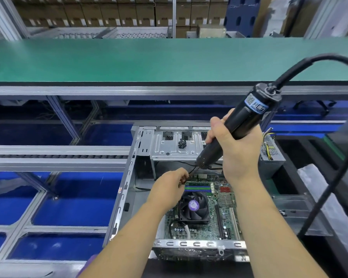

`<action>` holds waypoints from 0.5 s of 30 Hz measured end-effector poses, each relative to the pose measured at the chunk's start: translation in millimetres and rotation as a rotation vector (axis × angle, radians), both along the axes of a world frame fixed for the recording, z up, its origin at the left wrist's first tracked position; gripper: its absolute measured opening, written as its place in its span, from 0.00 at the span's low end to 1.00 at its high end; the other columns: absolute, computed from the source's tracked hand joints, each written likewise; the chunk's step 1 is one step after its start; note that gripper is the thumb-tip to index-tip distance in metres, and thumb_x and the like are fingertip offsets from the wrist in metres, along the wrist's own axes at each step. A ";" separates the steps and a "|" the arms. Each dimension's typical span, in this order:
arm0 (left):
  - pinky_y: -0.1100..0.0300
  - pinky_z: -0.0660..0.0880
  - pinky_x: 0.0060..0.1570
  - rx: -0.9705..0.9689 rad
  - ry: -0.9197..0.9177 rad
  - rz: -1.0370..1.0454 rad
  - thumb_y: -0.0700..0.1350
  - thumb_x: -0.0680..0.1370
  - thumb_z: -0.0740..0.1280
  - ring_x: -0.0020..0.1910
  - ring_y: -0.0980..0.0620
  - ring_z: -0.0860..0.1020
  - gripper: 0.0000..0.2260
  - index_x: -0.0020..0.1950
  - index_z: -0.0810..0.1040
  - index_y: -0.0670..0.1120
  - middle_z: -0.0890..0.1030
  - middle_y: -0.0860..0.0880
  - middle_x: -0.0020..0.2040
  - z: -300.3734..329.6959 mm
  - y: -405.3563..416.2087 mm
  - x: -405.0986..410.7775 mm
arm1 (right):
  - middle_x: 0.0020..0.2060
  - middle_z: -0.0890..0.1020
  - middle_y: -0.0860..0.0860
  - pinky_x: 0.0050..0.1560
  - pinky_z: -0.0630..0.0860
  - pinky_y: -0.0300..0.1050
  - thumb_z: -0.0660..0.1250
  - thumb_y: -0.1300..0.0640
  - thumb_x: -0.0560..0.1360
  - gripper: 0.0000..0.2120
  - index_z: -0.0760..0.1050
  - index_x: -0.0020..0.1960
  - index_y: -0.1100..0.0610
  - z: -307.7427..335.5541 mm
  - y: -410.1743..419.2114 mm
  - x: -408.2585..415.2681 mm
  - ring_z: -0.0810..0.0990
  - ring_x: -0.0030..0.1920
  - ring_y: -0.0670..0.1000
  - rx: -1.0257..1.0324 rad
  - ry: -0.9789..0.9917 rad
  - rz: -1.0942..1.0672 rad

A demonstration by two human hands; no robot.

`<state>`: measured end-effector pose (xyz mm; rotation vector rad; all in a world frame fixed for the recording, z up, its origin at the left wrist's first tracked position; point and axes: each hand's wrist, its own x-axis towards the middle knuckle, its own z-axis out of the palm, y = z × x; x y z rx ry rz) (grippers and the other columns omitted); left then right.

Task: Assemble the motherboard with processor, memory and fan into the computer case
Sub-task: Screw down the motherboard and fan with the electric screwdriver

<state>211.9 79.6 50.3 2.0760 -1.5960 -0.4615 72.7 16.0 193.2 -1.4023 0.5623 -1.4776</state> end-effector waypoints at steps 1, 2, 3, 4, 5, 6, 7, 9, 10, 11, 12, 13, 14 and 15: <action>0.56 0.76 0.45 -0.003 0.012 -0.002 0.38 0.76 0.65 0.46 0.53 0.76 0.11 0.56 0.75 0.51 0.79 0.55 0.46 -0.6 -0.3 -0.6 | 0.30 0.79 0.50 0.41 0.77 0.53 0.76 0.48 0.70 0.07 0.78 0.38 0.44 -0.8 0.2 -2.3 0.79 0.31 0.57 -0.002 -0.004 -0.015; 0.55 0.76 0.46 -0.005 0.018 -0.003 0.38 0.77 0.65 0.47 0.52 0.76 0.11 0.55 0.75 0.51 0.79 0.55 0.46 -0.9 -0.4 -0.9 | 0.29 0.79 0.49 0.41 0.77 0.52 0.76 0.48 0.70 0.07 0.78 0.38 0.45 -1.2 0.5 -4.5 0.79 0.31 0.56 -0.005 -0.009 -0.028; 0.54 0.77 0.46 -0.009 0.018 -0.002 0.37 0.77 0.64 0.46 0.52 0.77 0.11 0.55 0.75 0.50 0.78 0.56 0.46 -1.0 0.0 -0.9 | 0.29 0.79 0.50 0.41 0.77 0.53 0.76 0.48 0.70 0.07 0.78 0.38 0.45 -1.2 1.1 -7.0 0.78 0.31 0.57 -0.006 -0.018 -0.040; 0.53 0.77 0.46 -0.024 0.022 0.001 0.37 0.77 0.64 0.46 0.51 0.76 0.10 0.55 0.75 0.49 0.78 0.55 0.45 -0.8 0.4 -0.5 | 0.28 0.79 0.50 0.41 0.77 0.54 0.75 0.49 0.70 0.06 0.78 0.38 0.45 0.1 1.9 -9.8 0.78 0.31 0.58 -0.007 -0.035 -0.053; 0.53 0.77 0.46 -0.059 0.035 0.010 0.37 0.77 0.64 0.45 0.51 0.76 0.09 0.54 0.76 0.48 0.78 0.54 0.44 0.3 0.5 0.4 | 0.28 0.78 0.51 0.41 0.77 0.55 0.75 0.49 0.71 0.07 0.78 0.39 0.45 2.7 2.1 -13.1 0.77 0.30 0.58 -0.012 -0.060 -0.067; 0.53 0.76 0.45 -0.115 0.051 0.030 0.37 0.78 0.65 0.44 0.51 0.76 0.08 0.53 0.76 0.48 0.78 0.54 0.43 3.0 0.1 1.8 | 0.29 0.78 0.51 0.40 0.77 0.55 0.76 0.50 0.71 0.07 0.78 0.39 0.45 5.9 2.0 -16.5 0.76 0.30 0.58 -0.011 -0.093 -0.082; 0.56 0.75 0.43 -0.189 0.064 0.061 0.38 0.78 0.66 0.43 0.52 0.75 0.06 0.52 0.76 0.48 0.77 0.54 0.42 7.8 -1.6 3.8 | 0.29 0.77 0.52 0.40 0.77 0.54 0.77 0.50 0.71 0.08 0.77 0.40 0.45 9.9 1.3 -20.8 0.76 0.30 0.57 -0.001 -0.134 -0.094; 0.59 0.73 0.42 -0.337 0.091 0.157 0.40 0.78 0.68 0.42 0.54 0.75 0.04 0.51 0.77 0.49 0.78 0.55 0.43 23.1 -11.2 9.1 | 0.29 0.76 0.53 0.38 0.76 0.52 0.79 0.49 0.71 0.11 0.76 0.41 0.46 17.8 -1.6 -30.3 0.75 0.29 0.56 0.016 -0.206 -0.114; 0.59 0.73 0.42 -0.383 0.113 0.212 0.42 0.78 0.69 0.43 0.55 0.76 0.04 0.50 0.77 0.51 0.79 0.54 0.44 31.4 -19.5 13.1 | 0.29 0.76 0.53 0.38 0.75 0.51 0.79 0.50 0.71 0.11 0.75 0.41 0.47 20.1 -3.1 -34.5 0.74 0.29 0.56 0.019 -0.222 -0.132; 0.58 0.73 0.43 -0.402 0.145 0.265 0.43 0.78 0.70 0.44 0.55 0.76 0.05 0.49 0.77 0.53 0.79 0.54 0.46 38.9 -29.8 17.8 | 0.29 0.76 0.53 0.38 0.75 0.52 0.77 0.52 0.72 0.11 0.74 0.42 0.49 20.5 -4.2 -38.6 0.74 0.28 0.56 0.022 -0.221 -0.159; 0.57 0.73 0.43 -0.401 0.182 0.307 0.44 0.78 0.70 0.45 0.54 0.76 0.06 0.48 0.76 0.55 0.79 0.53 0.47 45.1 -41.0 22.2 | 0.28 0.75 0.54 0.38 0.75 0.52 0.76 0.53 0.73 0.10 0.73 0.42 0.50 19.4 -4.4 -42.0 0.74 0.28 0.56 0.028 -0.214 -0.185; 0.56 0.74 0.44 -0.384 0.208 0.331 0.45 0.77 0.70 0.45 0.53 0.76 0.06 0.47 0.75 0.56 0.79 0.52 0.48 50.1 -51.6 25.6 | 0.28 0.75 0.54 0.38 0.75 0.52 0.75 0.54 0.73 0.09 0.74 0.41 0.50 16.8 -3.8 -45.4 0.73 0.29 0.56 0.037 -0.209 -0.208; 0.55 0.75 0.45 -0.363 0.219 0.336 0.45 0.78 0.70 0.46 0.52 0.77 0.07 0.46 0.75 0.56 0.79 0.52 0.48 52.7 -61.3 27.1 | 0.29 0.75 0.54 0.38 0.75 0.51 0.74 0.54 0.73 0.09 0.74 0.41 0.50 12.8 -2.7 -48.7 0.74 0.29 0.56 0.053 -0.208 -0.225; 0.55 0.75 0.44 -0.345 0.216 0.331 0.44 0.78 0.70 0.46 0.51 0.77 0.06 0.46 0.76 0.55 0.79 0.54 0.47 52.8 -69.0 27.5 | 0.29 0.75 0.54 0.39 0.75 0.51 0.74 0.54 0.73 0.09 0.74 0.41 0.49 8.0 -1.4 -52.6 0.74 0.29 0.56 0.072 -0.210 -0.235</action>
